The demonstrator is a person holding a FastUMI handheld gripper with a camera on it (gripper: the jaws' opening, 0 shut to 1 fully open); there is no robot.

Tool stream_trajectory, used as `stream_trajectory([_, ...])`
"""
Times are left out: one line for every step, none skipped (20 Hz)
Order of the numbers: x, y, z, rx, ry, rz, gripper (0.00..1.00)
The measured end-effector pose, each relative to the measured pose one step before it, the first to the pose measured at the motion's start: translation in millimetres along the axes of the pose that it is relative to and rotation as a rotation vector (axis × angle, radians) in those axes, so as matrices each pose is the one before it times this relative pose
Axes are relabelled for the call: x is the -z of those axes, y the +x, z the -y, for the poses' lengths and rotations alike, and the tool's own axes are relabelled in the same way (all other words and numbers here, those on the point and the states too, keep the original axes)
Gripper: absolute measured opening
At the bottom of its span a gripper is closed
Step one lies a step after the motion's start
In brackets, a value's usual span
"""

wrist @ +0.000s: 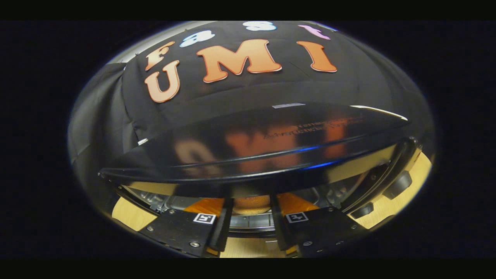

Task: Open the toaster oven, put the food inside, and close the toaster oven door.

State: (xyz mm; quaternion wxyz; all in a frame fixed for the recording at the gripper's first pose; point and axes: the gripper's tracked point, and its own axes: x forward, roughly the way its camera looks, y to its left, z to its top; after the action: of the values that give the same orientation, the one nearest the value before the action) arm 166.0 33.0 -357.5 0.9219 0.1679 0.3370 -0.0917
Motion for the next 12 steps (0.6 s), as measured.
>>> stream_trajectory([2.45, -0.72, -0.24, -0.00164, -0.00248, -0.01125, 0.51])
stream_trajectory([1.95, -2.61, -0.31, -0.00453, 0.00294, -0.01299, 0.51])
stream_trajectory([2.20, -2.05, -1.03, -0.00702, -0.00874, -0.01017, 0.51])
stream_trajectory([0.62, -2.62, -0.85, -0.00832, -0.01384, -0.00583, 0.51])
stream_trajectory([0.67, -1.55, 0.07, -0.00820, -0.01396, 0.00115, 0.51])
stream_trajectory([0.73, -1.53, 0.50, -0.00493, -0.01025, -0.00325, 0.51])
stream_trajectory([-0.76, -1.39, -0.90, -0.00306, -0.00739, 0.00444, 0.51])
stream_trajectory([-1.06, -1.22, -0.26, -0.00137, -0.00805, 0.00463, 0.51])
stream_trajectory([0.61, -1.12, -2.26, -0.00631, -0.00734, 0.00226, 0.51])
stream_trajectory([1.40, -0.06, -2.83, -0.00539, -0.00844, -0.00375, 0.61])
stream_trajectory([3.55, -1.71, -1.47, -0.00172, -0.00614, -0.00966, 0.66])
stream_trajectory([1.66, -3.73, -0.28, 0.00425, -0.01945, -0.00446, 0.74])
